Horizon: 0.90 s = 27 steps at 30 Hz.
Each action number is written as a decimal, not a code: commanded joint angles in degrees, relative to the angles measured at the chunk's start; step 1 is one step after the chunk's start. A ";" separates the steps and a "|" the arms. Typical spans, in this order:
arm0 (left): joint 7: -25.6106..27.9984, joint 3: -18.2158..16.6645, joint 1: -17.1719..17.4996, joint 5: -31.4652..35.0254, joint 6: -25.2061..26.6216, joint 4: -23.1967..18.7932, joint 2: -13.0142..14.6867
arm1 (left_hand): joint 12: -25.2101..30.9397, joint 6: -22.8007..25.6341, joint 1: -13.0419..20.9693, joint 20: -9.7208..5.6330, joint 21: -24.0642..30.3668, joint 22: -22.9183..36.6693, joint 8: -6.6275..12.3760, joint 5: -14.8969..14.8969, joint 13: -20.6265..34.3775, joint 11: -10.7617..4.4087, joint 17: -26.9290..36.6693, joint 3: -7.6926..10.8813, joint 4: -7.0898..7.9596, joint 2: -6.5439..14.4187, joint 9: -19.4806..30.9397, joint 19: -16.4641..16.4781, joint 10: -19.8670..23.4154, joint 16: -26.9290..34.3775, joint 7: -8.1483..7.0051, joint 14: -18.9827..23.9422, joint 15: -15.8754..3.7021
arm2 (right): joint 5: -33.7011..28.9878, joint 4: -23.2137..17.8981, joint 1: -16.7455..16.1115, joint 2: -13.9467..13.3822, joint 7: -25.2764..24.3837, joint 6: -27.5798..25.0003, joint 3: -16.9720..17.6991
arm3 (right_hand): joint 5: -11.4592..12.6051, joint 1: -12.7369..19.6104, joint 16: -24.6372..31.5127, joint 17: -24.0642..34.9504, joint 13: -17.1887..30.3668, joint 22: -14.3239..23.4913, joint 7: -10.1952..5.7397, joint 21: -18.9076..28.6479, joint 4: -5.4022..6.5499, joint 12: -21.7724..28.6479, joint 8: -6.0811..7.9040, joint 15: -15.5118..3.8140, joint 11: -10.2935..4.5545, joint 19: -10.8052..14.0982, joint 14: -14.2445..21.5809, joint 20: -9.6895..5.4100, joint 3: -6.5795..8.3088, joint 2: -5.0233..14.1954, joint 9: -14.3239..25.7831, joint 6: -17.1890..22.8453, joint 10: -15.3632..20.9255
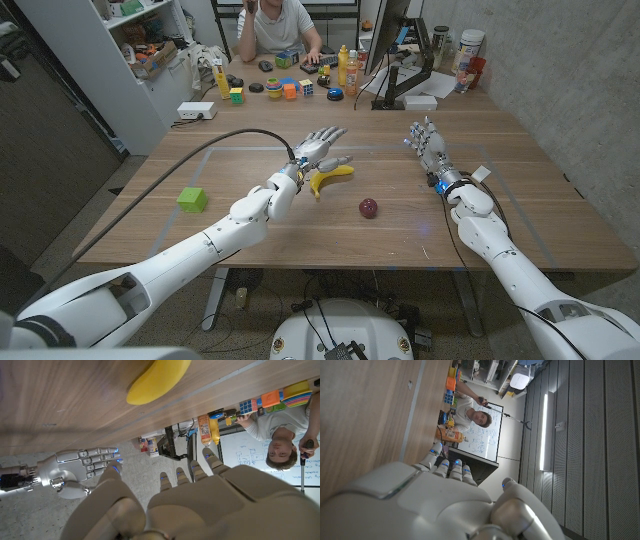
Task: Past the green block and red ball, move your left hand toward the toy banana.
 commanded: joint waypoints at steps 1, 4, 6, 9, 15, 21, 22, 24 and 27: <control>-6.36 2.78 -0.99 -1.07 0.34 0.09 0.02 | 0.43 -0.19 -0.49 -0.52 0.02 0.26 0.44 -0.43 0.11 0.37 0.24 -0.43 0.04 -0.11 0.26 0.22 -0.35 0.07 -0.03 -3.07 -0.27 | -0.30 -0.19 -0.45 -0.12 0.11 0.26 -0.03 | 0.35 -0.20 -0.16 0.20 0.28 0.11 0.00 -0.35 0.05 0.10 0.23 -0.78 0.14 -1.87 0.20 -4.71 -0.12 5.87 0.16 -0.23 -0.22; -8.76 3.70 -1.36 -0.55 0.72 -0.54 0.37 | 0.44 -0.14 -0.61 -0.58 -0.02 0.26 0.49 -0.47 0.11 0.39 0.24 -0.57 0.09 -0.19 0.27 0.34 -0.39 0.01 -0.03 -3.17 -0.28 | -0.07 -0.54 -0.78 -0.07 -0.11 0.08 0.12 | 0.36 -0.20 -0.19 0.20 0.28 0.11 0.02 -0.42 0.05 0.06 0.22 -0.66 0.04 -1.82 0.20 -4.67 -0.15 5.88 0.16 -0.25 -0.30; -10.89 4.13 -1.59 -0.56 1.37 -0.96 0.45 | 0.45 -0.15 -0.65 -0.50 -0.08 0.26 0.51 -0.49 0.11 0.38 0.24 -0.62 0.10 -0.22 0.28 0.29 -0.40 0.01 -0.03 -3.17 -0.27 | -0.07 -0.73 -0.97 -0.10 -0.15 0.11 0.12 | 0.36 -0.20 -0.20 0.20 0.28 0.11 -0.02 -0.47 0.05 0.05 0.22 -0.65 0.04 -1.81 0.19 -4.64 -0.16 5.88 0.16 -0.25 -0.31; -12.71 4.16 -1.52 -1.10 2.14 -1.51 0.56 | 0.43 -0.18 -0.73 -0.49 -0.13 0.27 0.51 -0.51 0.12 0.41 0.24 -0.71 0.14 -0.26 0.28 0.30 -0.51 -0.01 -0.03 -3.20 -0.29 | -0.02 -1.16 -1.26 -0.17 -0.26 -0.09 0.16 | 0.36 -0.19 -0.20 0.20 0.28 0.12 0.02 -0.55 0.05 0.05 0.22 -0.60 0.03 -1.76 0.26 -4.58 -0.19 5.89 0.16 -0.25 -0.31; -15.98 4.41 -1.75 -0.73 3.74 -3.13 1.53 | 0.44 -0.33 -0.88 -0.34 -0.17 0.28 0.49 -0.55 0.13 0.53 0.25 -0.86 0.21 -0.31 0.29 0.49 -0.56 -0.02 -0.03 -3.18 -0.18 | -0.13 -1.81 -1.80 -0.36 -0.31 -0.21 0.07 | 0.37 -0.19 -0.25 0.20 0.28 0.12 0.02 -0.67 0.05 0.03 0.21 -0.56 0.00 -1.73 0.21 -4.60 -0.23 5.90 0.16 -0.29 -0.35; -15.64 3.95 -1.04 0.10 5.05 -4.61 2.33 | 0.42 -0.46 -1.06 -0.37 -0.31 0.29 0.50 -0.59 0.14 0.63 0.26 -1.03 0.32 -0.32 0.30 0.48 -0.74 -0.12 -0.03 -3.39 -0.16 | -0.27 -2.88 -2.47 -0.56 -0.77 -0.34 0.14 | 0.37 -0.19 -0.32 0.19 0.28 0.12 -0.02 -0.88 0.05 -0.02 0.16 -0.54 -0.07 -1.76 0.16 -4.57 -0.28 5.91 0.16 -0.43 -0.48; -15.22 3.73 -0.85 -0.06 4.74 -4.75 2.54 | 0.34 -0.51 -1.10 -0.41 -0.36 0.29 0.50 -0.60 0.14 0.67 0.26 -1.07 0.35 -0.31 0.31 0.45 -0.96 -0.15 -0.03 -3.44 -0.12 | -0.26 -3.17 -2.63 -0.60 -0.93 -0.43 0.20 | 0.37 -0.20 -0.34 0.19 0.28 0.12 0.00 -0.92 0.05 -0.03 0.15 -0.56 -0.09 -1.79 0.11 -4.57 -0.29 5.91 0.16 -0.45 -0.51; -14.17 3.60 -0.40 0.73 5.10 -5.12 2.82 | 0.15 -0.74 -1.23 -0.38 -0.53 0.30 0.45 -0.62 0.15 0.68 0.28 -1.18 0.44 -0.26 0.31 0.33 -1.58 -0.25 -0.03 -3.66 -0.12 | -0.23 -3.56 -2.89 -0.67 -1.06 -0.49 0.28 | 0.37 -0.20 -0.34 0.20 0.28 0.13 0.03 -1.03 0.06 -0.03 0.15 -0.54 -0.07 -1.75 0.18 -4.55 -0.33 5.92 0.16 -0.47 -0.50; -13.52 3.17 0.08 0.70 5.08 -5.49 3.09 | 0.08 -0.99 -1.32 -0.32 -0.66 0.31 0.39 -0.64 0.16 0.79 0.29 -1.27 0.50 -0.24 0.31 0.22 -1.91 -0.36 -0.01 -3.92 -0.03 | -0.20 -4.27 -3.35 -0.79 -1.46 -0.81 0.43 | 0.38 -0.22 -0.40 0.20 0.28 0.14 -0.02 -1.20 0.06 -0.02 0.17 -0.57 -0.02 -1.68 0.15 -4.56 -0.40 5.92 0.17 -0.45 -0.49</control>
